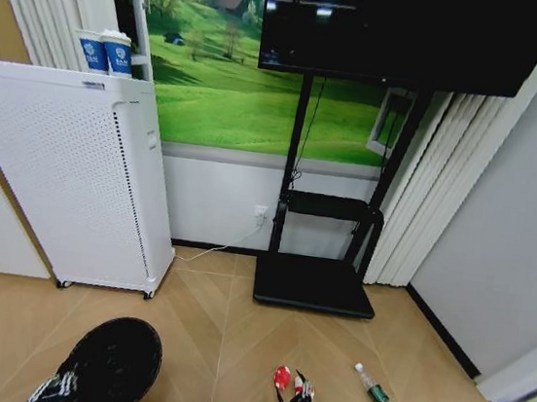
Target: Pick up the trash bin and place the garbage on the floor into it.
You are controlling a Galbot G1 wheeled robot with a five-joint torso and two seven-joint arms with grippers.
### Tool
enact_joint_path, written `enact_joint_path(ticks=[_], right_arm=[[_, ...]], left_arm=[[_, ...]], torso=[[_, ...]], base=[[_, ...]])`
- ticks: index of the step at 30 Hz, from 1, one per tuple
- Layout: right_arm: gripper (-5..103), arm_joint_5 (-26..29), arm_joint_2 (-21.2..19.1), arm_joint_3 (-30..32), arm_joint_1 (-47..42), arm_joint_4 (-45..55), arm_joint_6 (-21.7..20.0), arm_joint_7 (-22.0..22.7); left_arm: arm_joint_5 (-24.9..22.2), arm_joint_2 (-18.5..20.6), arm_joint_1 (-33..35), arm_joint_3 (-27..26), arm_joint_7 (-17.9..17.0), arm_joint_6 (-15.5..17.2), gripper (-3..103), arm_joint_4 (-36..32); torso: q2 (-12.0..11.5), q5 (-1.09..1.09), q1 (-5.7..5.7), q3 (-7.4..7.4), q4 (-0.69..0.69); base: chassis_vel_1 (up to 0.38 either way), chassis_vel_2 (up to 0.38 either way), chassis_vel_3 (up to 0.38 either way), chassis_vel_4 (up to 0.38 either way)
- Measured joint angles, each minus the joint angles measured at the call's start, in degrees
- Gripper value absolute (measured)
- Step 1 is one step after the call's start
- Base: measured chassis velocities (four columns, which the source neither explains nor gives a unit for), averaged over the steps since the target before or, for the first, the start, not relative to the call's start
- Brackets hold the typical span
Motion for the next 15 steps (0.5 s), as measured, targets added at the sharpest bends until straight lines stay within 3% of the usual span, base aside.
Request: enact_joint_path(ticks=[5, 15], right_arm=[[100, -1.77, 2.9, -1.26, 0.21, -1.86, -1.69, 2.18], [100, -1.79, 6.55, -1.78, 2.79, -6.8, -2.45, 2.36]], left_arm=[[-0.3, -0.13, 0.47, -0.18, 0.6, -0.38, 8, 0.07], [-0.45, -0.45, 0.81, -0.33, 1.01, -0.74, 8, 0.19]], torso=[[0.0, 0.0, 0.0, 0.0, 0.01], [0.0, -0.01, 0.0, 0.0, 0.02]], base=[[0.0, 0.0, 0.0, 0.0], [0.0, 0.0, 0.0, 0.0]])
